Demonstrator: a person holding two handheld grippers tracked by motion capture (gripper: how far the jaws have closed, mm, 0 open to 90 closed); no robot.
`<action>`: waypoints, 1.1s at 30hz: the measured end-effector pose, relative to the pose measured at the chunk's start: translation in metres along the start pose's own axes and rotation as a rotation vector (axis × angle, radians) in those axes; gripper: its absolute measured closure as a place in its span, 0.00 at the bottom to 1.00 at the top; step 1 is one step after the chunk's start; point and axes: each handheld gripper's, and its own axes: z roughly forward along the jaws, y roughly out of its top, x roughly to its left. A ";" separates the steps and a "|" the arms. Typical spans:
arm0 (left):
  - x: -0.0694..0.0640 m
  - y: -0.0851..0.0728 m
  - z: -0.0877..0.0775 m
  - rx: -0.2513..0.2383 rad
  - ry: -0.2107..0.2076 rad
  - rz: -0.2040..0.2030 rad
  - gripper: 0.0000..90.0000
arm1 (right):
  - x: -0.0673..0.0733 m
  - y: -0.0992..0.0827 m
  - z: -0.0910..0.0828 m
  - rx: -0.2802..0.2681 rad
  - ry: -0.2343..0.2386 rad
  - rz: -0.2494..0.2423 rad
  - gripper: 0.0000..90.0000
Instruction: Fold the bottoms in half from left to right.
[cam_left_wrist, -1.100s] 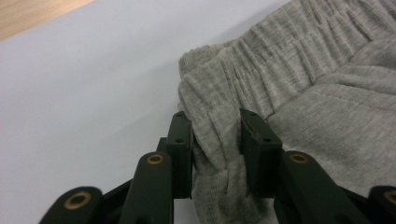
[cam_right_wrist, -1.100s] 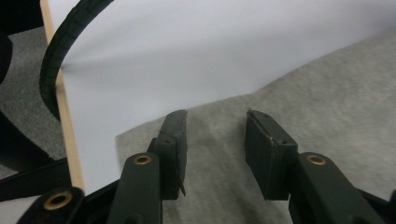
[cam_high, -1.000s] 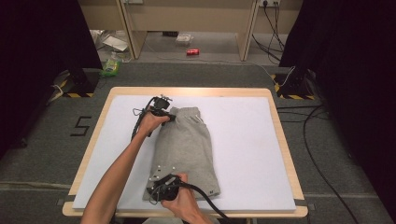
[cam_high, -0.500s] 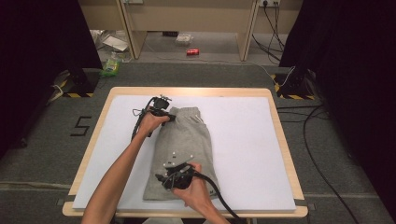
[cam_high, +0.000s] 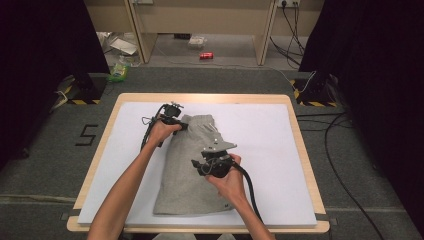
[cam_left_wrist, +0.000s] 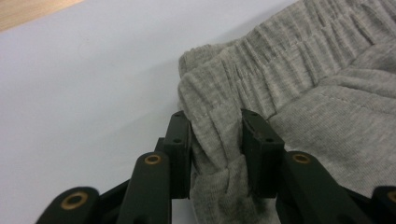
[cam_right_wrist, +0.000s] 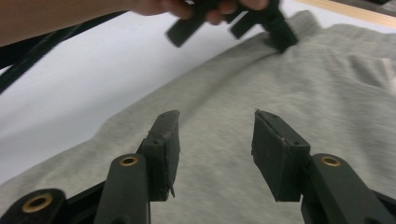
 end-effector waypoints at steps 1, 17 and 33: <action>0.000 0.000 0.000 0.000 0.000 -0.001 0.73 | -0.004 0.000 -0.001 -0.002 -0.011 0.006 0.58; 0.001 0.000 0.001 0.001 -0.004 -0.001 0.72 | -0.071 0.015 0.010 0.015 -0.152 0.057 0.55; 0.001 -0.001 0.001 -0.003 -0.007 -0.007 0.72 | -0.106 0.028 0.029 0.042 -0.194 0.112 0.49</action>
